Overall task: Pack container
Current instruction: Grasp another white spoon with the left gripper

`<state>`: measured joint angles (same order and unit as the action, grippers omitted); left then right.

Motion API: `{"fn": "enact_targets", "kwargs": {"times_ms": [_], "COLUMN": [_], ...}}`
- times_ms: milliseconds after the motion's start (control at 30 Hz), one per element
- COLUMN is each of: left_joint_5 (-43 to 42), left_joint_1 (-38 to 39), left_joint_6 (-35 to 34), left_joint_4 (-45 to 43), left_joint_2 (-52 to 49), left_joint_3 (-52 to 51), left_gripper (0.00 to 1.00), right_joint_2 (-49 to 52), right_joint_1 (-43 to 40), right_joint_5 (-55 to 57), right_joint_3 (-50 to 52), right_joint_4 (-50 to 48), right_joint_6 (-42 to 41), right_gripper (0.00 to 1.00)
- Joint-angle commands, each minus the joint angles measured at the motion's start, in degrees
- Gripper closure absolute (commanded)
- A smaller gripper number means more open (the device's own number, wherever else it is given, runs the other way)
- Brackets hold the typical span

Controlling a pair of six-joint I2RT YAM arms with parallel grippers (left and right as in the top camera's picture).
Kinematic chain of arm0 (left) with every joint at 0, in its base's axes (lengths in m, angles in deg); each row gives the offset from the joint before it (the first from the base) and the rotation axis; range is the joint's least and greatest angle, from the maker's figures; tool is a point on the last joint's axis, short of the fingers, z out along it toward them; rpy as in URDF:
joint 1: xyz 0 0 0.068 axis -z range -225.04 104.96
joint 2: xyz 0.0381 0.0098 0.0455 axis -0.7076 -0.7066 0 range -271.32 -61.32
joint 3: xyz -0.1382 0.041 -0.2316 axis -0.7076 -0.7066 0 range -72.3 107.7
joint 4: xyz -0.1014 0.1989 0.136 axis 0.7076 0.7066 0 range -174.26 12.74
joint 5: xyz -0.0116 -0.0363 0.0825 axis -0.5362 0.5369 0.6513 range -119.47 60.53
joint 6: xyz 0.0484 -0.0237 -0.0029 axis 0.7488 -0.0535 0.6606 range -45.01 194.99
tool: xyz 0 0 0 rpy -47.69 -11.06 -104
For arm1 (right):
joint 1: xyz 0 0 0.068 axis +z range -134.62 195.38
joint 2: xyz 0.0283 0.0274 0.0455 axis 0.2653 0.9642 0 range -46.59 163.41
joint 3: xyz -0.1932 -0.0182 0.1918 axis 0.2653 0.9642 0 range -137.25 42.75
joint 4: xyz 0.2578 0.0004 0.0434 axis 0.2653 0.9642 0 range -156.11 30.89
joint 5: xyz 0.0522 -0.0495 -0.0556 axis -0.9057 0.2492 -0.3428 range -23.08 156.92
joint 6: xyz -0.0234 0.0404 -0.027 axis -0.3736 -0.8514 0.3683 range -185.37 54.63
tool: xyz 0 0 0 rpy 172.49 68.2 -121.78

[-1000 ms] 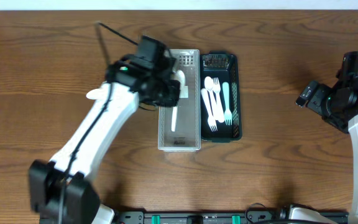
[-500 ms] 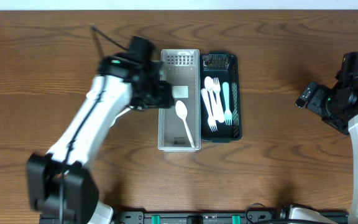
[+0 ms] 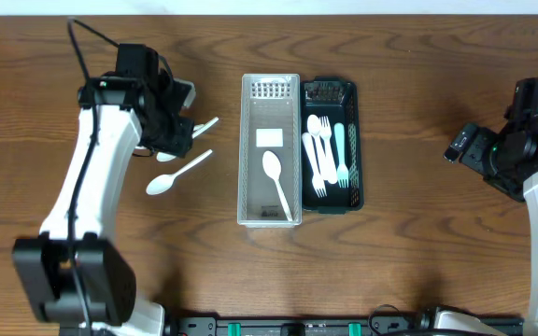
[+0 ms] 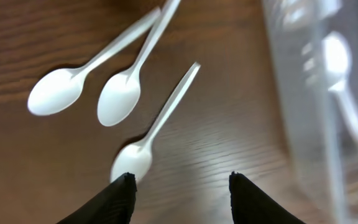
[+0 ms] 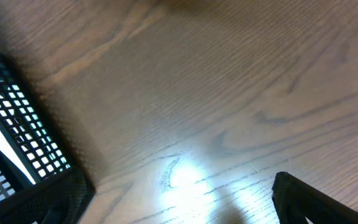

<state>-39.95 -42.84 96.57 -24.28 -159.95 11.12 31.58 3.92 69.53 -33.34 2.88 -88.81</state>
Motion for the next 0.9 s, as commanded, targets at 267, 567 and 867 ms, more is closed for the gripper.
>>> {"fn": "enact_targets", "kwargs": {"times_ms": [267, 567, 867], "left_joint_5": [5.2, 9.0, 9.0], "left_joint_1": [-0.6, -0.6, -0.6], "left_joint_6": [16.8, 16.8, 13.5], "left_joint_4": [1.7, -0.2, -1.6], "left_joint_2": [-12.1, -17.3, -22.5], "left_joint_3": [-0.7, -0.7, -0.8], "left_gripper": [0.50, 0.49, 0.50], "right_joint_2": [0.2, 0.2, 0.2], "right_joint_1": [-0.5, -0.5, -0.5], "right_joint_5": [1.9, 3.7, 3.7], "right_joint_3": [0.1, 0.1, 0.1], "right_joint_4": [0.1, 0.2, 0.2], "right_joint_6": [0.4, 0.4, 0.4], "right_gripper": [0.01, 0.01, 0.01]}}
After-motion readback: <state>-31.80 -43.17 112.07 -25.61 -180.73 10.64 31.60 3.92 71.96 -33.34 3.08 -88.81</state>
